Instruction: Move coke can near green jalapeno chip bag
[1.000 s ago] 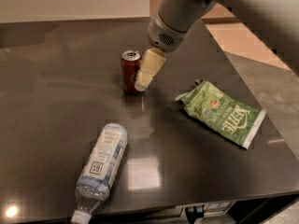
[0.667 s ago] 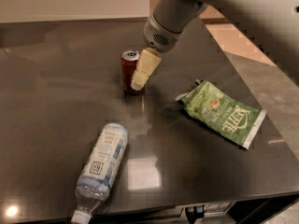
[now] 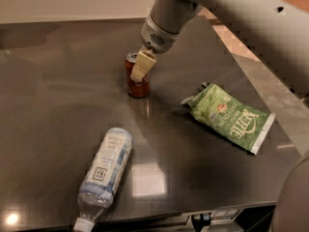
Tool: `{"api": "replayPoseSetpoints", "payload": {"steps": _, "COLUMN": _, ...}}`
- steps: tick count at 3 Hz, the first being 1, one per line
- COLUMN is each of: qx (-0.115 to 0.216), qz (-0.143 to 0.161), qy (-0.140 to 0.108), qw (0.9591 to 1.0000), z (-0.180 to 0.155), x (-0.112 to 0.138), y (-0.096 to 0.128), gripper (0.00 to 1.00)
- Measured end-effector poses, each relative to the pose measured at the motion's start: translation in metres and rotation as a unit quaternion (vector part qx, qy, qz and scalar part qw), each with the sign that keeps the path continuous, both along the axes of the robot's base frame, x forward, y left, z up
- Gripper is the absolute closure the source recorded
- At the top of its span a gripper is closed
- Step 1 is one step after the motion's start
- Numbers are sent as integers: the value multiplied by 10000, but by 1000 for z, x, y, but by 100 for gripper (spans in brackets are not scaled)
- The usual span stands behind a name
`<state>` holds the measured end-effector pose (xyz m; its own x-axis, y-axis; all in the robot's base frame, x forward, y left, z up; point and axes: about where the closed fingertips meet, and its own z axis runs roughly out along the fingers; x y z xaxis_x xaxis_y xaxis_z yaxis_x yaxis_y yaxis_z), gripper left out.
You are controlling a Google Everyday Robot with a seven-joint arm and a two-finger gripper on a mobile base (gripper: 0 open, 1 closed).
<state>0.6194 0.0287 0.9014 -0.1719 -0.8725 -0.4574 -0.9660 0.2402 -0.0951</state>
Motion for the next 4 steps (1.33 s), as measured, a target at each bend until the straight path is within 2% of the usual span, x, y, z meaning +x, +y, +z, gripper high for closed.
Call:
{"api": "replayPoseSetpoints", "payload": {"steps": 1, "qx": 152, "qz": 22, "qy": 82, "qw": 9998, "z": 5, "x": -2, "y": 2, "gripper": 63}}
{"api": "replayPoseSetpoints", "payload": {"steps": 2, "qx": 216, "qz": 1, "qy": 45, "qw": 9998, "z": 19, "x": -7, "y": -12, "gripper": 86}}
{"api": "replayPoseSetpoints", "payload": {"steps": 3, "qx": 170, "qz": -195, "qy": 12, "qw": 9997, "z": 30, "x": -8, "y": -43, "gripper": 100}}
{"api": "replayPoseSetpoints", "payload": {"steps": 4, "qx": 59, "qz": -450, "qy": 27, "qw": 9990, "z": 29, "x": -9, "y": -78, "gripper": 100}}
